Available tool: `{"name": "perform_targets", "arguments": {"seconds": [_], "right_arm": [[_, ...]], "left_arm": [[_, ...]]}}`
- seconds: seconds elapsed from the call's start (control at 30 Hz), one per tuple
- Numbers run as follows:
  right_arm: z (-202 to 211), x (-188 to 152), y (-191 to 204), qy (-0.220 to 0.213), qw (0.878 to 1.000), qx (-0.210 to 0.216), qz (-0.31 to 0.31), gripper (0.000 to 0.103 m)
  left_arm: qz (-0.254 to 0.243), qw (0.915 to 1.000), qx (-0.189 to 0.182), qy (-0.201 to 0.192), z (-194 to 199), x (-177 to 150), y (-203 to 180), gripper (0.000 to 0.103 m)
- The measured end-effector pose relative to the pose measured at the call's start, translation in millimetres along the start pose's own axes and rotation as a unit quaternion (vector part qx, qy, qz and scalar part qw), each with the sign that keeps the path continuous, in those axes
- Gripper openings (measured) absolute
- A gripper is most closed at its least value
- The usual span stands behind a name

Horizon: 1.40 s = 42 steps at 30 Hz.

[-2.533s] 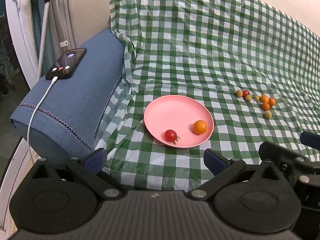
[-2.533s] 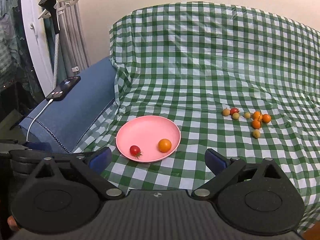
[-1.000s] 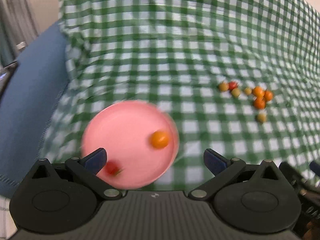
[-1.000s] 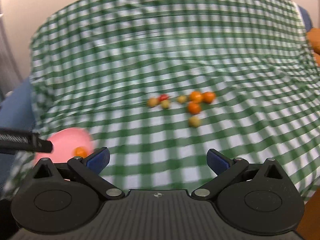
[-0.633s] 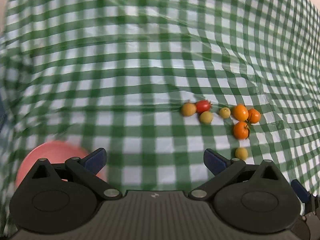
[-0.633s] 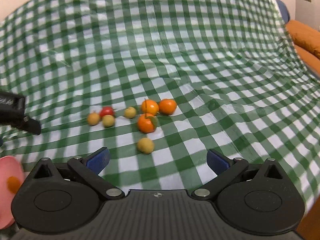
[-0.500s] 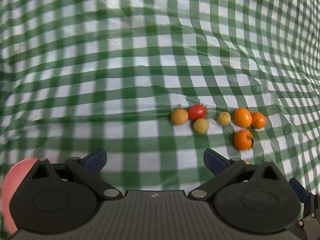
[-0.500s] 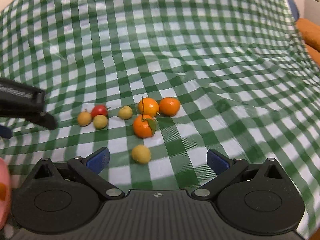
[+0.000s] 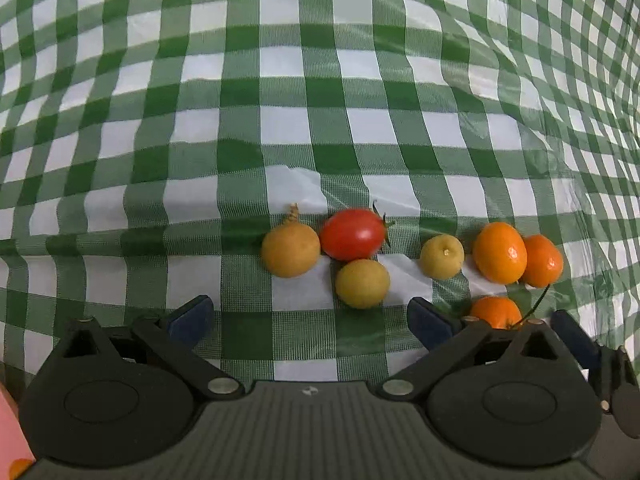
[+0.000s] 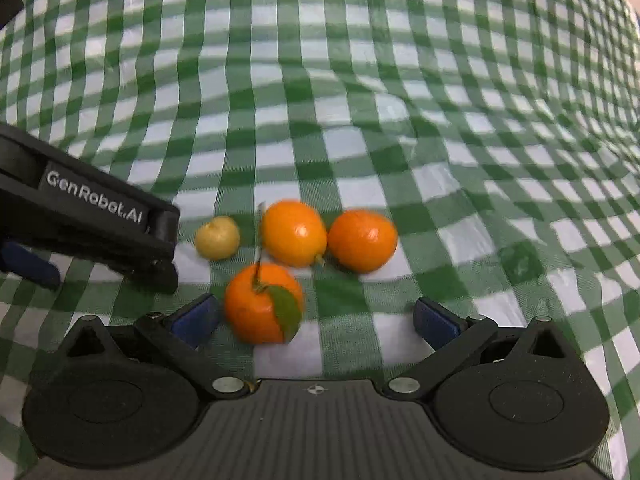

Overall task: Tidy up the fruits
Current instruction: 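Grasp a yellow cherry tomato with the left tool while the right tool grasps the leafy mandarin, then carry the yellow tomato and leafy mandarin over the pink plate with both tools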

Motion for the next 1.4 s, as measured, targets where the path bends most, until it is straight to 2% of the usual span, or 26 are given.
{"name": "perform_targets", "arguments": {"seconds": [0.07, 0.1, 0.13, 0.17, 0.2, 0.23, 0.33, 0.4, 0.53, 0.8, 0.93, 1.03, 1.23, 1.4], "right_arm": [[-0.6, 0.0, 0.1, -0.005, 1.0, 0.0, 0.001, 0.102], [-0.4, 0.0, 0.7, -0.007, 1.0, 0.0, 0.002, 0.095], [1.7, -0.5, 1.2, -0.011, 1.0, 0.004, 0.004, 0.088], [7.6, -1.6, 3.0, -0.017, 1.0, 0.011, 0.007, 0.07], [11.9, -1.4, 5.3, -0.02, 1.0, 0.017, 0.013, 0.049], [16.1, -2.5, 8.5, -0.022, 0.999, 0.019, 0.02, 0.038], [21.8, -5.5, 11.7, -0.014, 1.0, 0.017, 0.02, 0.038], [24.9, -6.8, 10.3, -0.01, 1.0, 0.02, 0.016, 0.038], [40.1, -4.4, -0.4, -0.017, 1.0, 0.017, 0.003, 0.038], [103.4, 1.2, -9.7, -0.048, 0.998, 0.023, -0.022, 0.038], [150.2, -2.0, 5.3, -0.061, 0.996, 0.055, -0.025, 0.038], [186.5, -20.9, 31.0, -0.062, 0.995, 0.075, 0.015, 0.038], [251.2, -63.5, 76.8, -0.026, 0.99, 0.133, 0.026, 0.038], [303.1, -88.5, 105.2, 0.011, 0.985, 0.174, 0.018, 0.038]], "left_arm": [[-0.004, 0.9999, 0.005, -0.009, -2.9, 2.3, -4.0, 0.093], [-0.007, 0.9998, 0.006, -0.015, -2.1, 4.9, -5.3, 0.079], [-0.016, 0.9997, 0.002, -0.02, -2.1, 9.1, -8.8, 0.056], [-0.028, 0.9993, -0.006, -0.024, 0.9, 11.1, -14.4, 0.044], [-0.037, 0.9989, -0.016, -0.022, 2.7, 11.1, -18.4, 0.028], [-0.042, 0.9986, -0.021, -0.023, 4.2, 11.0, -20.9, 0.028], [-0.063, 0.9967, -0.023, -0.046, 15.4, 7.2, -27.0, 0.028], [-0.071, 0.9951, -0.038, -0.057, 25.1, 3.0, -28.9, 0.028], [-0.094, 0.991, -0.047, -0.083, 54.5, -11.4, -24.4, 0.028], [-0.089, 0.9892, -0.04, -0.11, 125.0, -53.8, -0.1, 0.028], [-0.076, 0.9897, -0.031, -0.117, 173.8, -86.9, 24.9, 0.028], [-0.072, 0.9901, -0.018, -0.119, 203.5, -113.9, 43.1, 0.028], [-0.052, 0.9929, 0.001, -0.106, 251.8, -170.3, 82.0, 0.028], [-0.045, 0.9924, 0.007, -0.114, 286.4, -206.0, 105.0, 0.028]]}}
Point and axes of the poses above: each gripper's, at about its wrist camera, not at the fingertips, and z roughly against the way its jaws point, y to its left, x to its top, the point moved 9 cm from there along -z, roughly the way its jaws point, and after that the axes turned 13 degrees about -x, right-handed, at the moved point
